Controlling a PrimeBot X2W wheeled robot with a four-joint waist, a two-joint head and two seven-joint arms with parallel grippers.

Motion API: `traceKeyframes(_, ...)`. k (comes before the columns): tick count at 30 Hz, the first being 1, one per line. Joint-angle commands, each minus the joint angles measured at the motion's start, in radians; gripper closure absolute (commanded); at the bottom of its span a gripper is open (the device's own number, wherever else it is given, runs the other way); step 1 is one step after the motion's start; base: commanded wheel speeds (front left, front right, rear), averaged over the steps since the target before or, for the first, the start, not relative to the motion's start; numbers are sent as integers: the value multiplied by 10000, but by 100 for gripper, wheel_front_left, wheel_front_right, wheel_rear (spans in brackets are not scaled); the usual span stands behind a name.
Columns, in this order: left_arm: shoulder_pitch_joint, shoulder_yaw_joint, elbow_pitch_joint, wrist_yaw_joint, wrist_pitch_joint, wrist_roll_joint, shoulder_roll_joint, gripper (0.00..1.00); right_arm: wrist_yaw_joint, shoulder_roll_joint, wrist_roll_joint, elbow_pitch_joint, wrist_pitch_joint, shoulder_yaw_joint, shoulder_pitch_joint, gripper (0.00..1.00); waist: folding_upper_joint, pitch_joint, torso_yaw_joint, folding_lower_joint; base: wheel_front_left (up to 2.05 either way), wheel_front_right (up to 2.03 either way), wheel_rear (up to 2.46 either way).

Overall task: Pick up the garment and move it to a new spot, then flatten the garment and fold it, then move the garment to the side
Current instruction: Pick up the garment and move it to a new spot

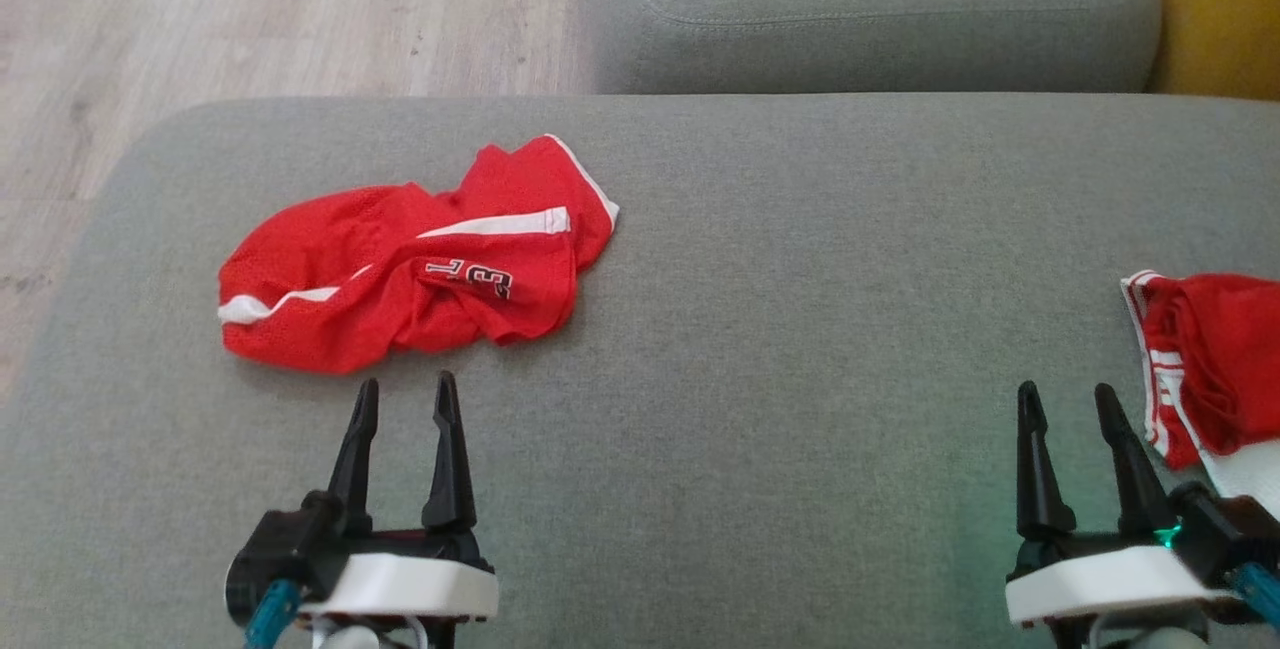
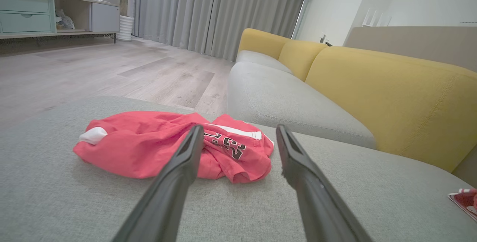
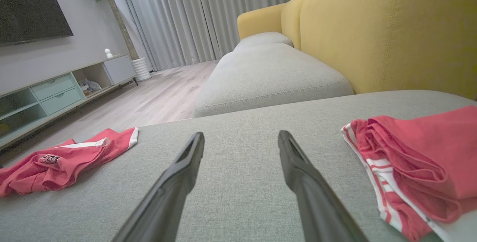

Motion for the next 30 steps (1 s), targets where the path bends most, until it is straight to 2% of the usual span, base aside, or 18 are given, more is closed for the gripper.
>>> traceKeyframes(1,-341,261,-300,-35,-95,32,-5,0,-7,-65,58,-272,-117,291,-335,0,0,-12,39,0,0,0,0)
traceKeyframes(11,-273,522,-320,-18,-95,166,-5,0,-7,-65,12,-287,-135,1069,-310,0,0,-110,648,0,0,0,0)
traceKeyframes(26,-284,518,-357,-48,-95,185,-5,0,-7,-65,81,-369,-138,1691,-212,0,0,-8,2569,0,0,0,0)
traceKeyframes(30,-346,502,-302,-97,-95,212,-5,0,-7,-64,85,-252,-138,1792,-177,0,0,23,2859,0,0,0,0)
